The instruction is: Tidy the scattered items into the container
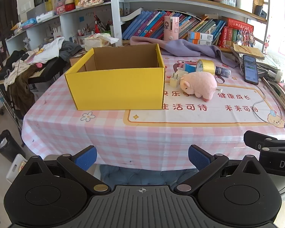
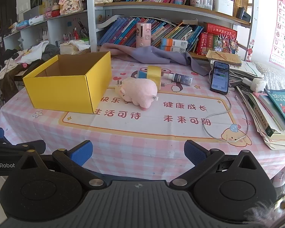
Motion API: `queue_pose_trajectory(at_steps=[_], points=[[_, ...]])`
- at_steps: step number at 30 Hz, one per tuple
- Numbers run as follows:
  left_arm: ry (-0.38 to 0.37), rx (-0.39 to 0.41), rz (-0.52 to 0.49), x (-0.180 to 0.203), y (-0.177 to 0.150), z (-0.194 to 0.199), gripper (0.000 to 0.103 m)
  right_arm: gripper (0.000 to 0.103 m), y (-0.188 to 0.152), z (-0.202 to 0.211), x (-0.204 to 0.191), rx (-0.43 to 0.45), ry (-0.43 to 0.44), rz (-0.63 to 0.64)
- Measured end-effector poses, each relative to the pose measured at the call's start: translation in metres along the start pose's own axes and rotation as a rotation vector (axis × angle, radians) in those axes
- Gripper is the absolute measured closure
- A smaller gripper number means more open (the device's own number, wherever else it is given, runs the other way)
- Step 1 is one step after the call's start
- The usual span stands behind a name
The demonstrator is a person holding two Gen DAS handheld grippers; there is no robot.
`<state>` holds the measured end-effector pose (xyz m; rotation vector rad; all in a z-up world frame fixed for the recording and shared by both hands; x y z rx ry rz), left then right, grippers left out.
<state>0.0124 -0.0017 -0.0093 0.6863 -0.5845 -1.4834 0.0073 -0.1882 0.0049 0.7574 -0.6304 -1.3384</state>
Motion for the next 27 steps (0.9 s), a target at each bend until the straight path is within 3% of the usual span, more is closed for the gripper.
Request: queue_pose_trajectory(at_steps=[27], points=[[-0.055,-0.026,0.0,-0.0073,-0.0014,-0.0102,0.0,0.0,0.0011,-0.004,-0.0047,-0.008,-0.009,-0.003]])
Point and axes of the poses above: each gripper's, at about its wrist camera, not at the fingertips, and z roughly against the way its jaws point, x to its right, y to its top, the point moved 1 cm from there along -z, roughly the way its jaws point, and after that the axes turned 2 degrees about y, right-handed, at the moved point
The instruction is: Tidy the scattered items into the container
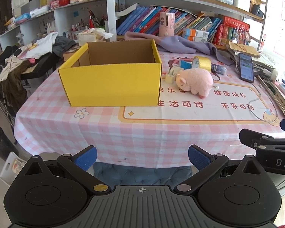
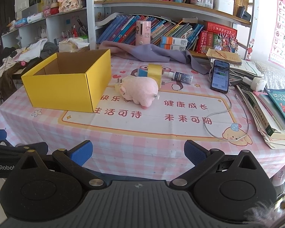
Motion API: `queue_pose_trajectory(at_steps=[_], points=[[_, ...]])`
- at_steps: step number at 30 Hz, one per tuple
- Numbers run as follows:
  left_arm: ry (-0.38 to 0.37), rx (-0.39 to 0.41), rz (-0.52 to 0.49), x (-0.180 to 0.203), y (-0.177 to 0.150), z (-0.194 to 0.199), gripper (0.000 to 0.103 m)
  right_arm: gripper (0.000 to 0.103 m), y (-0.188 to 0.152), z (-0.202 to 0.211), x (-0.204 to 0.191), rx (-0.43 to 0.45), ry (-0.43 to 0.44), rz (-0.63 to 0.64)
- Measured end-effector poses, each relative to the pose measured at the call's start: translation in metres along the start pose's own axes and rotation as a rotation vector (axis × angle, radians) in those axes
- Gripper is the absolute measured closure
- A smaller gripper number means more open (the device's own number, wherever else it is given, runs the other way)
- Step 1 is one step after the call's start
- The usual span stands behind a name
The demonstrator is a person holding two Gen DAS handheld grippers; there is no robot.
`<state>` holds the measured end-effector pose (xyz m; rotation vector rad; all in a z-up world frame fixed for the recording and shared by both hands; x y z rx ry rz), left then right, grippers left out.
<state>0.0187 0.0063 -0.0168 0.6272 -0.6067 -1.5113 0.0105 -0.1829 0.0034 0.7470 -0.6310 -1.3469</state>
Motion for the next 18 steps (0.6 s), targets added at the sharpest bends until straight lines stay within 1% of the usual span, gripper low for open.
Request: queue_pose_trajectory(at_steps=[14,18], points=[[-0.001,-0.001,-0.002,-0.0011,-0.0005,0.0,0.0,0.0,0.0009,-0.0013,-0.0012,-0.001,0.0,0.004],[-0.005,-0.005,-0.016,0.001,0.0001,0.0006,0.0,0.0,0.0021,-0.0016,0.0003,0.008,-0.011,-0.009]])
Point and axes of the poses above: each gripper's, at about its wrist camera, not at the fingertips, and z roughly against the way its jaws point, x to its right, y to its top, the point moved 1 cm from there along -z, roughly the way its jaws point, and after that the axes turned 2 degrees about y, right-handed, at the moved point
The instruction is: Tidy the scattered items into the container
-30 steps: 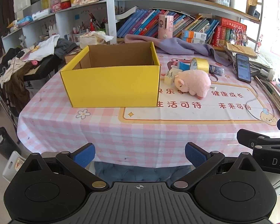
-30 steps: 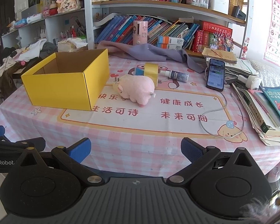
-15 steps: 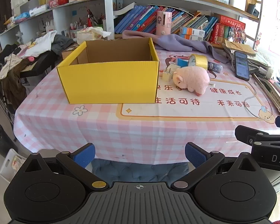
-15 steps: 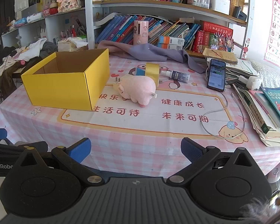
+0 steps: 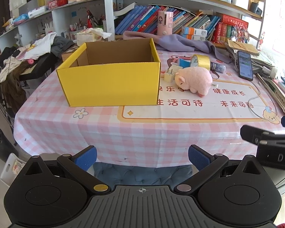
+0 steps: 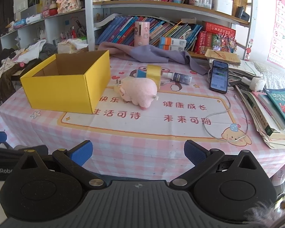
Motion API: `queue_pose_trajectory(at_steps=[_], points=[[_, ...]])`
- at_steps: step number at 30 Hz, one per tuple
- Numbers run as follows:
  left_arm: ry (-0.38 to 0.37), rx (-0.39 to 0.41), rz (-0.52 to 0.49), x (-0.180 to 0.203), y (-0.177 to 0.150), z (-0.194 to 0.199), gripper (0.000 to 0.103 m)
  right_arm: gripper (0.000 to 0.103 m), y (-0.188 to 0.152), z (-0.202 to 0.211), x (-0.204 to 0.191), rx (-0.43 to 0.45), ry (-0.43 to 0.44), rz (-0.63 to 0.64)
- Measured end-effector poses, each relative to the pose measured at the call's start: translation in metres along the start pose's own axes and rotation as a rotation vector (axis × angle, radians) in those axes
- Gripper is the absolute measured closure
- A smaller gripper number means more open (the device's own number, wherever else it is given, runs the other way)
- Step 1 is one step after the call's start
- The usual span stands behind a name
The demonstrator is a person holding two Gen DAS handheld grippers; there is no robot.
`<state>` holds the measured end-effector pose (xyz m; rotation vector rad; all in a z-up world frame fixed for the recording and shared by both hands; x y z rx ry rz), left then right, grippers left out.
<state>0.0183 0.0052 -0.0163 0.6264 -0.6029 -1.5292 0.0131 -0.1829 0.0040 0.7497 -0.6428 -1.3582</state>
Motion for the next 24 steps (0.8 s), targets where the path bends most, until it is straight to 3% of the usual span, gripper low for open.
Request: queue_pose_trajectory(at_steps=[24], points=[[0.027,0.013,0.01,-0.0062,-0.0006,0.0012,0.0,0.0,0.0016,-0.0018,-0.0055,0.003,0.019,0.058]])
Point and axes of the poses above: each gripper's, at about its wrist camera, not at the fingertips, and z roughly against the way its jaws point, x to its right, y to its top, the point moved 1 cm from there along -z, roughly the way its jaws point, and after that the axes turned 2 degrees about y, right-handed, at the moved point
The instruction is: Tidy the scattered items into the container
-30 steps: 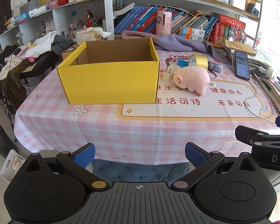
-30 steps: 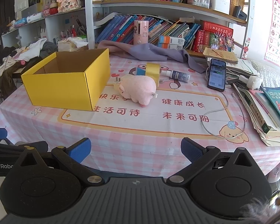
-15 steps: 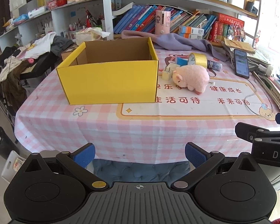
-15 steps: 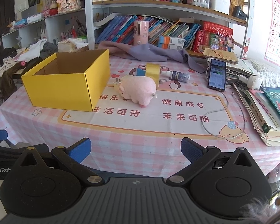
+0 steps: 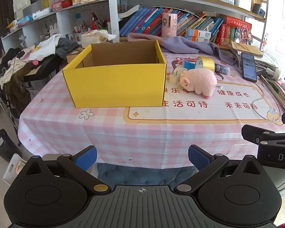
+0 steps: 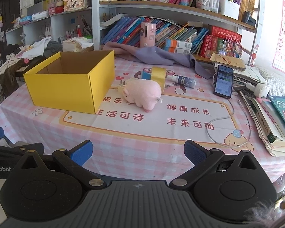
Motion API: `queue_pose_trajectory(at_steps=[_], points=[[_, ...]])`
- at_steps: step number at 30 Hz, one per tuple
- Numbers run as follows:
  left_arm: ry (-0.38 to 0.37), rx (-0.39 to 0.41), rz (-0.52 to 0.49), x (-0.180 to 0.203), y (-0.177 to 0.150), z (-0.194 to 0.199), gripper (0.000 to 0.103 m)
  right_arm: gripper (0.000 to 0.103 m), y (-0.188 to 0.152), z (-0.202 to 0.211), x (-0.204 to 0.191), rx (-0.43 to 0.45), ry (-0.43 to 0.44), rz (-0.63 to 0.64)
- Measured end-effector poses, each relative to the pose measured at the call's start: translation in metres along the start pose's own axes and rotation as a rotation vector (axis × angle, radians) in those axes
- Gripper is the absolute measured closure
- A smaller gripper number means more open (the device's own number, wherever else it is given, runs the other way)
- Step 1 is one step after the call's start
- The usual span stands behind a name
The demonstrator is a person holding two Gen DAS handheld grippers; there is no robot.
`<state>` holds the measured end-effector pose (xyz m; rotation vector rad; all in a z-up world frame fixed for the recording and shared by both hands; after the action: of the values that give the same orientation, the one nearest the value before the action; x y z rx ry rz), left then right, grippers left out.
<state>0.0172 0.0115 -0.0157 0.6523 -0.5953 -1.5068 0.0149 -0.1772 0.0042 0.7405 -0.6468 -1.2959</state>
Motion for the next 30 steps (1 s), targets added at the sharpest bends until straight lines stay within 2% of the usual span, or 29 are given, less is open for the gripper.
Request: queue_pose_trajectory(at_steps=[13,24,30], points=[[-0.031,-0.008,-0.042,0.015,0.003,-0.009,0.001,0.0,0.0,-0.005,0.008,-0.007,-0.014,-0.011],[-0.072,-0.012,-0.095,0.04,0.019,-0.027,0.001,0.0,0.006,-0.018,0.036,-0.017,-0.051,-0.068],[-0.118,-0.034,-0.127,0.056,0.023,-0.037,0.005,0.002,0.006,-0.023,0.051,-0.035,-0.062,-0.095]])
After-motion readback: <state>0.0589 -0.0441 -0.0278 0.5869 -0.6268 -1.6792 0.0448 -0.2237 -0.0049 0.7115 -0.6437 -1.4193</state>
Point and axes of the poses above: each gripper's, at about its wrist camera, not at the fingertips, and z roughly against the way its jaws point, x to its right, y to its top, the point moved 1 cm from there along -z, roughly the way its jaws point, and after that the axes turned 2 degrees about y, right-handed, at the moved point
